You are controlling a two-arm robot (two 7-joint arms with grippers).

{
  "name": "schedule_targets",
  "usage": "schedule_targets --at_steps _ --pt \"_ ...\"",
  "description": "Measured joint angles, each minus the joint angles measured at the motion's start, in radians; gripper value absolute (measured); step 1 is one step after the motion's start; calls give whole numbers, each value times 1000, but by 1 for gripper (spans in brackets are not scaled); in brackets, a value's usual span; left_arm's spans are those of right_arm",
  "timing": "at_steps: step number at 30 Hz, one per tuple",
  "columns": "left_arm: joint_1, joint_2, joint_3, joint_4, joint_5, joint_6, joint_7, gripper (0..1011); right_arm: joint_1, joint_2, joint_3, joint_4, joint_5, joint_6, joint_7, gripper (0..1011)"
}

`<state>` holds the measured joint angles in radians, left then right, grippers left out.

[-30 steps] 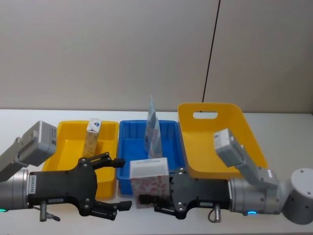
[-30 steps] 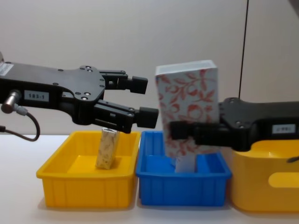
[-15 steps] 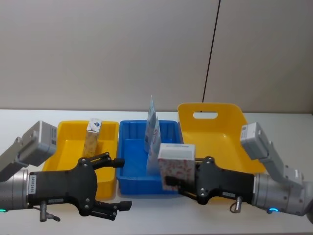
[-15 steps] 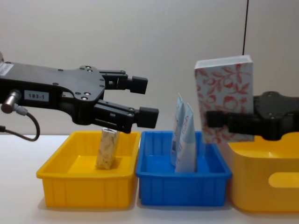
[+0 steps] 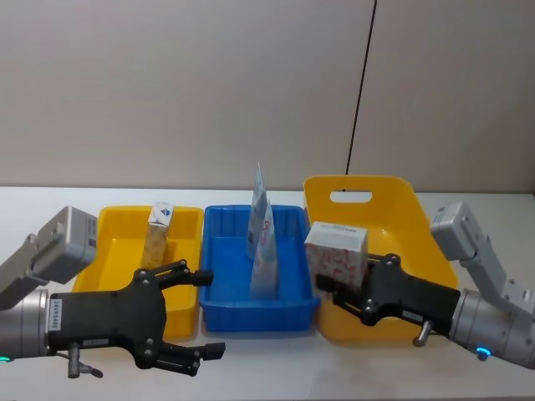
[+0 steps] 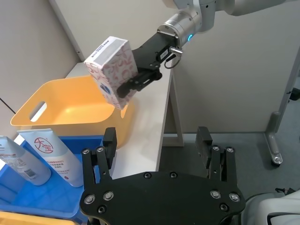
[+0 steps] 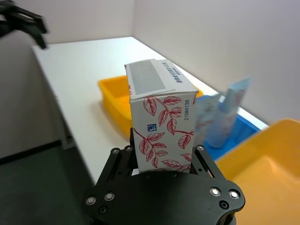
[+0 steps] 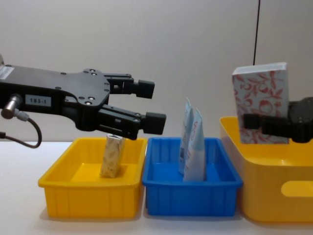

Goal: Bimanual collaborative sorting of washing and personal care products

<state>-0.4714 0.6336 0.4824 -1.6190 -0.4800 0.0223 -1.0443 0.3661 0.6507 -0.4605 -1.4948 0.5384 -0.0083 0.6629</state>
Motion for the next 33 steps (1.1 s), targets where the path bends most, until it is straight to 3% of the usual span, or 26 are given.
schedule_targets --at_steps 11,23,33 --pt "0 0 0 0 0 0 0 1002 -11 -21 29 29 -47 23 -134 371" --pt "0 0 0 0 0 0 0 1001 11 -74 42 96 -123 53 -294 371" --pt "0 0 0 0 0 0 0 1001 107 -167 34 264 -210 43 -427 371"
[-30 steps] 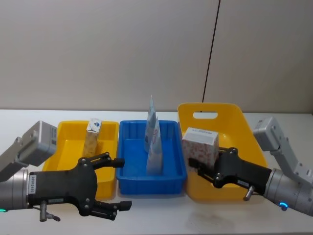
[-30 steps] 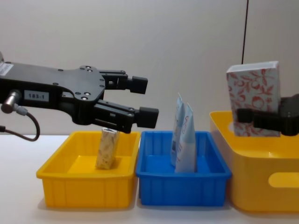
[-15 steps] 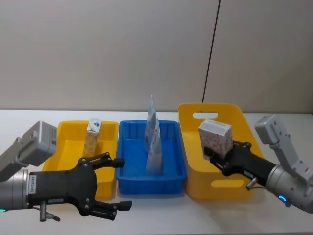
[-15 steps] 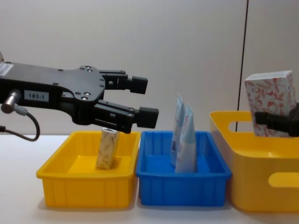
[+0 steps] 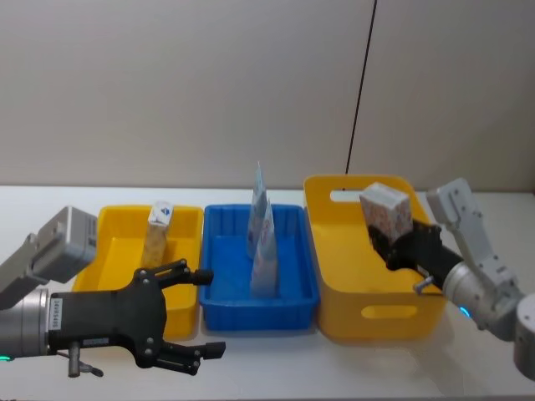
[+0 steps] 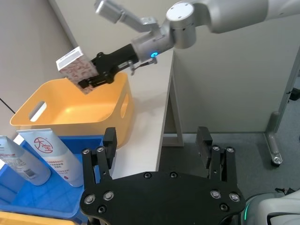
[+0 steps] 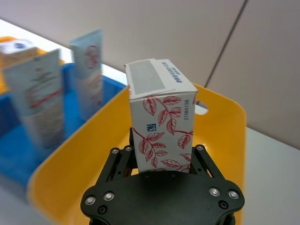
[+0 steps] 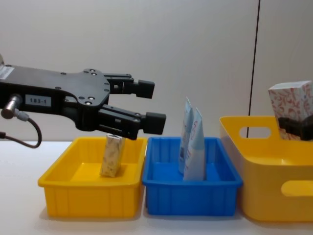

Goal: Bimanual collaborative sorting of washing and personal care products

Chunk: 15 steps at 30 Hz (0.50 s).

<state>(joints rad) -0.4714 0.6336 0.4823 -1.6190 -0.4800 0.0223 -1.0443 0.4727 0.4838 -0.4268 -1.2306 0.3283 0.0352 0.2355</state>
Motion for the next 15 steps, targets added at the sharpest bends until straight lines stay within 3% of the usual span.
schedule_targets --at_steps 8,15 --pt "0 0 0 0 0 0 0 1001 140 -100 -20 246 -69 -73 -65 371" --pt "0 0 0 0 0 0 0 1001 234 -168 -36 416 -108 -128 -89 371"
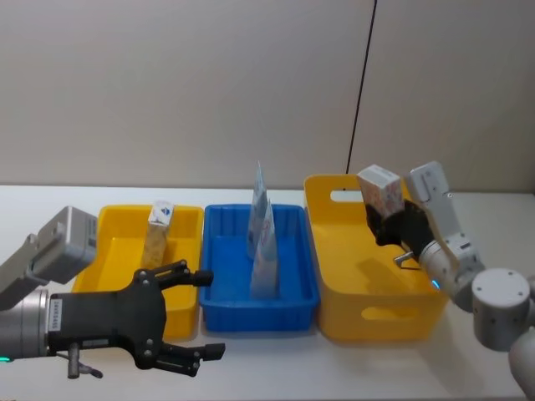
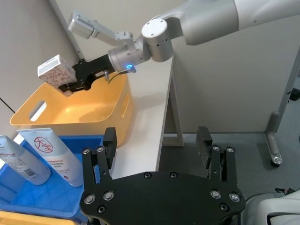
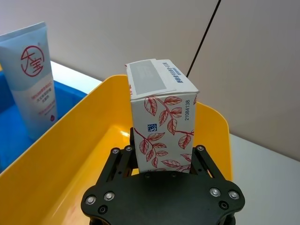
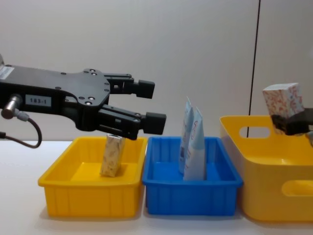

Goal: Bimanual collaborative sorting of washing and personal care products

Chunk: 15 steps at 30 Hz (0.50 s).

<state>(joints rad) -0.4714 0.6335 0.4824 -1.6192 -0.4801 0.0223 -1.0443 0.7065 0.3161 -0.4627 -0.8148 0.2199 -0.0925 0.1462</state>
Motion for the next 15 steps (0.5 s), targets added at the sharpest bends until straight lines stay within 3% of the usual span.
schedule_targets --at_steps 9,15 --pt "0 0 0 0 0 0 0 1001 66 -56 -11 120 -30 -39 -5 374" --pt "0 0 0 0 0 0 0 1001 90 -79 -12 160 -40 -55 -7 574"
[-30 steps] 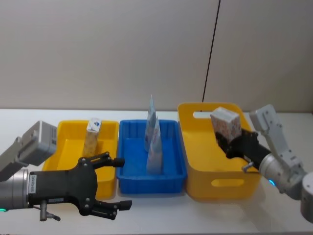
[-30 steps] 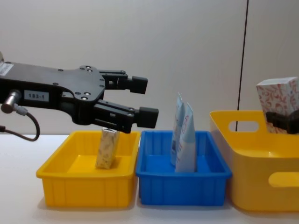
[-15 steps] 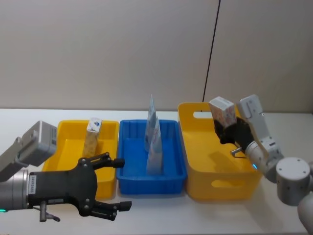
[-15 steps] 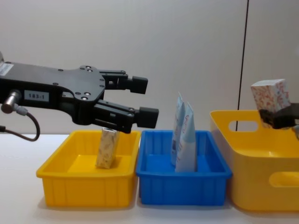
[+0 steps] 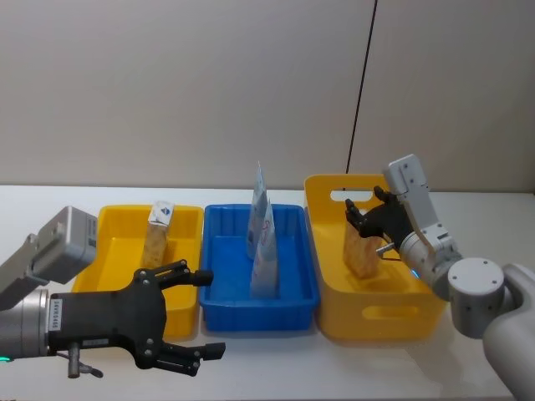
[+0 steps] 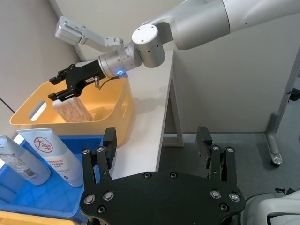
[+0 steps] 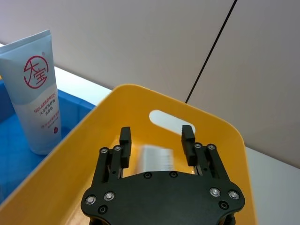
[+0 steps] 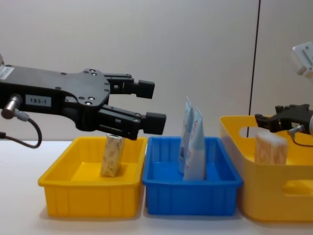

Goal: Bimanual collaborative sorting of washing and personal care products

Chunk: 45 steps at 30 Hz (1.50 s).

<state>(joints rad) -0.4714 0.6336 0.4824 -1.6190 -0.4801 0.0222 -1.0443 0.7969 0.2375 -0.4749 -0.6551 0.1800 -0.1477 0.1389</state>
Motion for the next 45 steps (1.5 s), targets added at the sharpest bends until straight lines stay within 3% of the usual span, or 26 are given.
schedule_targets --at_steps 11,14,17,26,29,36,45 --pt "0 0 0 0 0 0 0 1001 7 -12 19 -4 -3 -7 -9 933" --pt "0 0 0 0 0 0 0 1002 -7 -6 29 -39 2 2 -10 1002" --pt "0 0 0 0 0 0 0 1001 -25 2 38 -79 9 15 -10 1004" --pt "0 0 0 0 0 0 0 1001 -128 47 74 -292 45 84 -10 1004" --pt "0 0 0 0 0 0 0 1002 -190 70 92 -405 64 120 -10 1004" --pt "0 0 0 0 0 0 0 1001 -302 99 126 -590 100 188 -20 1004" --pt "0 0 0 0 0 0 0 1001 -424 112 159 -766 136 266 -51 1004"
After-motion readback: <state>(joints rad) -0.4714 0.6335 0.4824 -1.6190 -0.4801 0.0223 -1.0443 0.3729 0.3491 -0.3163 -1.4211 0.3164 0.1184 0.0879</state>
